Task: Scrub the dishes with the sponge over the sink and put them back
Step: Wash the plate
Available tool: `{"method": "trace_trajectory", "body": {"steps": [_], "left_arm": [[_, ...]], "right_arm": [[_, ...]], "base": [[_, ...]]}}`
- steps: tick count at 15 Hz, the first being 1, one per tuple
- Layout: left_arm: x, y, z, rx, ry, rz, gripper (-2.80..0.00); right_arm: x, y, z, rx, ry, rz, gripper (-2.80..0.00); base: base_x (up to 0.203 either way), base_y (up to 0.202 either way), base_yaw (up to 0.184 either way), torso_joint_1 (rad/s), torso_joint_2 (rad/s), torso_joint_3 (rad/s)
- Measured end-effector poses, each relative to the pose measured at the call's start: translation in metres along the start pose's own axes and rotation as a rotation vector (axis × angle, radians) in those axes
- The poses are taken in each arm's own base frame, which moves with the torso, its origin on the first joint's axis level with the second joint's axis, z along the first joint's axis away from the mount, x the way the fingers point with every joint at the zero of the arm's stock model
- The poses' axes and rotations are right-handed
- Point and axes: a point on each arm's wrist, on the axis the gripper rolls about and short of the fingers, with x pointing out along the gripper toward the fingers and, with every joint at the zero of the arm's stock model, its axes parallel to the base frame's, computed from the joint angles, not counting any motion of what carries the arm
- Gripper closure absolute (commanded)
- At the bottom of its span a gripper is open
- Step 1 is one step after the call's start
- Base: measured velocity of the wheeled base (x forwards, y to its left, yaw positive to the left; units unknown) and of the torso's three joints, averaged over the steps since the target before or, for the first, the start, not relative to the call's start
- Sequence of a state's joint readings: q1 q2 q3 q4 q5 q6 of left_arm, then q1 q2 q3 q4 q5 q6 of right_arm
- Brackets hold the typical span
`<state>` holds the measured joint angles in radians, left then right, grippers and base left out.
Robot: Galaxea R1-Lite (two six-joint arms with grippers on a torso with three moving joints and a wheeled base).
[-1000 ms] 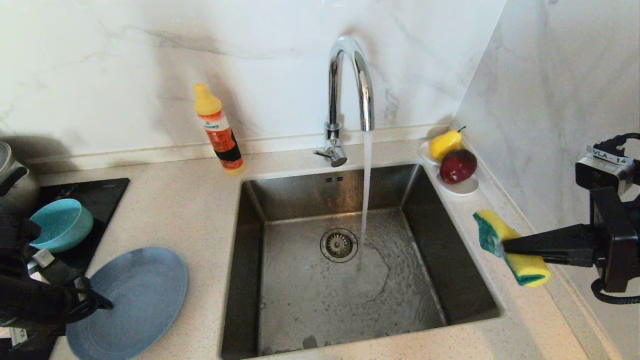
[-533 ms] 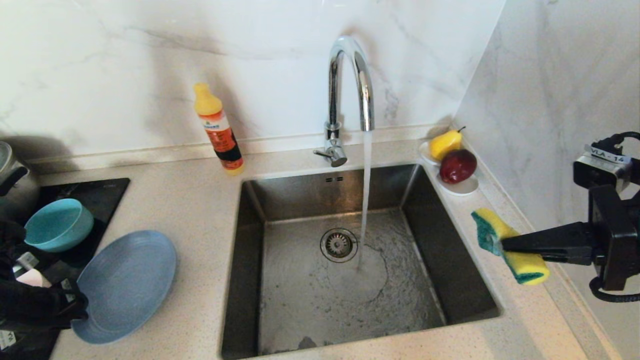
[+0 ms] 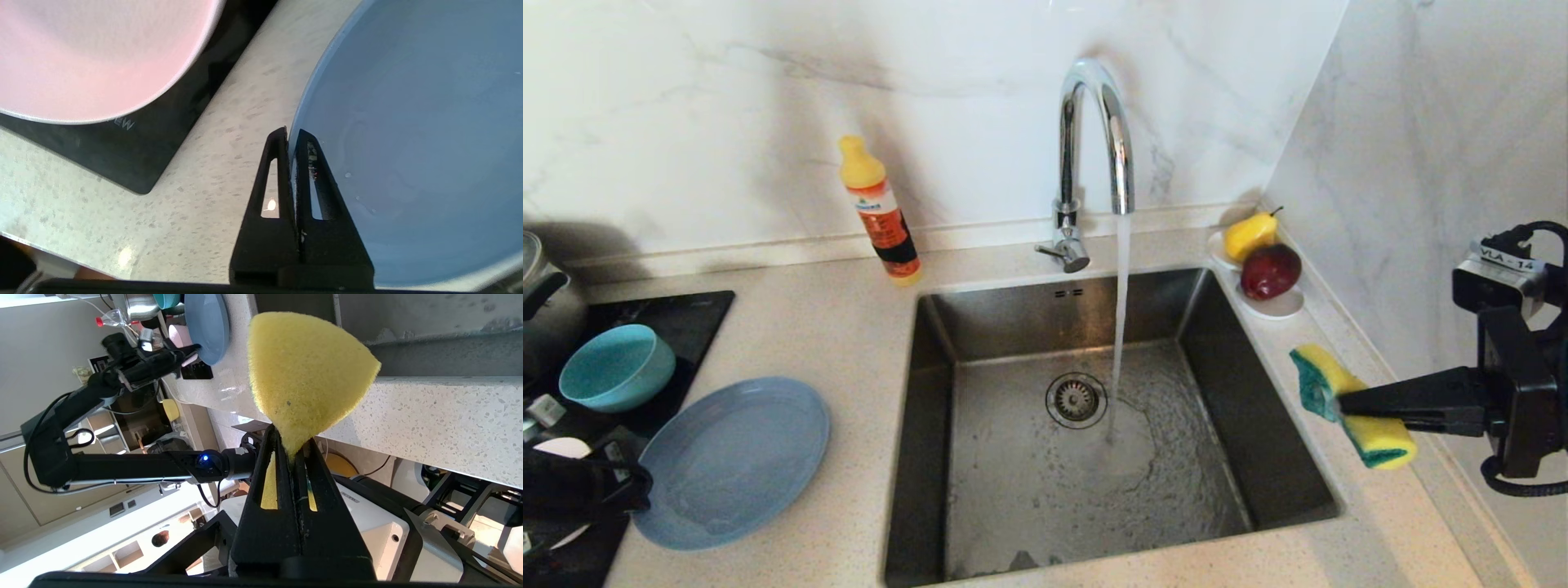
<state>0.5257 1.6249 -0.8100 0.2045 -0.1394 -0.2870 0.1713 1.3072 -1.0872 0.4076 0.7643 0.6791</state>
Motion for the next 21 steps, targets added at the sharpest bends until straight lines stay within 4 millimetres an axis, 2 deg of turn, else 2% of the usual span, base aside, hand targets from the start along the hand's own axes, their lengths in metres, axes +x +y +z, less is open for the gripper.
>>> {"method": "trace_trajectory", "body": {"steps": [6,9,12,13,16,21], "left_arm": [[-0.022,-0.003,-0.004,0.141,-0.047,-0.060,0.00],[-0.020,-0.002,-0.008,0.149,-0.045,-0.055,0.00],[-0.009,0.001,-0.012,0.149,0.001,-0.045,0.00],[-0.005,0.002,-0.012,0.146,0.012,-0.047,-2.80],[0.009,0.003,-0.010,0.122,0.008,-0.057,-2.80],[0.010,0.000,-0.004,0.022,0.014,-0.121,-2.80]], "right_arm": [[-0.002,0.003,-0.001,-0.009,-0.006,0.006,0.00],[-0.001,0.001,-0.001,-0.005,-0.002,0.004,0.00],[-0.001,0.001,-0.001,-0.005,-0.001,0.003,0.00],[-0.001,0.001,-0.001,-0.005,-0.002,0.004,0.00],[-0.001,0.001,-0.001,-0.003,-0.001,0.002,0.00],[0.000,-0.001,-0.001,0.001,0.001,-0.001,0.00]], "base": [[0.000,0.000,0.000,0.000,0.00,0.000],[0.000,0.000,0.000,0.000,0.00,0.000],[0.000,0.000,0.000,0.000,0.00,0.000],[0.000,0.000,0.000,0.000,0.00,0.000],[0.000,0.000,0.000,0.000,0.00,0.000],[0.000,0.000,0.000,0.000,0.00,0.000]]}}
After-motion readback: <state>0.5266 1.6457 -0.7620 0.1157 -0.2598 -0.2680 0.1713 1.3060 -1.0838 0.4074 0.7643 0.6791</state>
